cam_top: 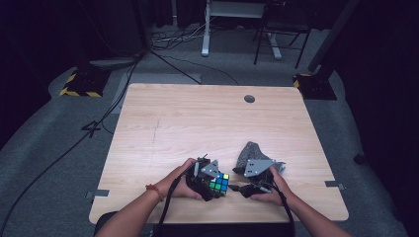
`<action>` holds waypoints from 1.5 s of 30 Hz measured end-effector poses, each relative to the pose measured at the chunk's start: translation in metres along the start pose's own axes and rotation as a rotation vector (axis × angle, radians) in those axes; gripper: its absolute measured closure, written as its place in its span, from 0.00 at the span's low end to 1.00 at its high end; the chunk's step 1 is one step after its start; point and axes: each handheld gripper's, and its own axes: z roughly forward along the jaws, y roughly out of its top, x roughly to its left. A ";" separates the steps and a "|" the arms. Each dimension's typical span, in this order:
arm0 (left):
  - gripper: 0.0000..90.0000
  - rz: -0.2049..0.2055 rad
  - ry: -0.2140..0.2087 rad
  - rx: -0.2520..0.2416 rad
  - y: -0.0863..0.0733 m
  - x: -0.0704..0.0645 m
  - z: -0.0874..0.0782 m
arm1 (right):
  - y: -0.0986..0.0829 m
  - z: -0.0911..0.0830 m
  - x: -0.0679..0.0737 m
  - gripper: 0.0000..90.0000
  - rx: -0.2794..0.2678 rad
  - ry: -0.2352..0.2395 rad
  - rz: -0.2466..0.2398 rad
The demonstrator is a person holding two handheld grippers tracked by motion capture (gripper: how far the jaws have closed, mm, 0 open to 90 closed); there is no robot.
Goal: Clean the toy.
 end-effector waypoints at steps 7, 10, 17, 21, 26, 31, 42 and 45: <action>0.28 -0.003 -0.003 0.009 -0.003 0.002 -0.003 | 0.002 0.000 0.000 0.42 -0.020 -0.017 0.001; 0.28 -0.003 -0.004 0.013 -0.005 0.003 -0.005 | 0.004 0.000 0.001 0.42 -0.027 -0.019 0.002; 0.31 -0.012 -0.035 0.029 -0.013 0.007 -0.013 | 0.015 0.003 0.003 0.42 -0.058 -0.017 -0.009; 0.30 -0.017 -0.043 0.044 -0.016 0.008 -0.014 | 0.022 0.007 0.004 0.43 -0.065 -0.015 -0.022; 0.26 -0.010 -0.048 0.065 -0.015 0.007 -0.010 | 0.033 0.008 0.007 0.43 -0.103 -0.001 -0.033; 0.26 -0.024 -0.038 0.049 -0.015 0.007 -0.008 | 0.038 0.008 0.006 0.43 -0.096 -0.004 -0.040; 0.32 -0.016 -0.064 -0.047 -0.002 0.004 -0.001 | 0.045 0.011 0.004 0.46 -0.106 -0.001 -0.033; 0.33 -0.004 -0.044 -0.036 -0.005 0.003 -0.004 | 0.048 0.011 0.008 0.45 -0.096 0.000 -0.056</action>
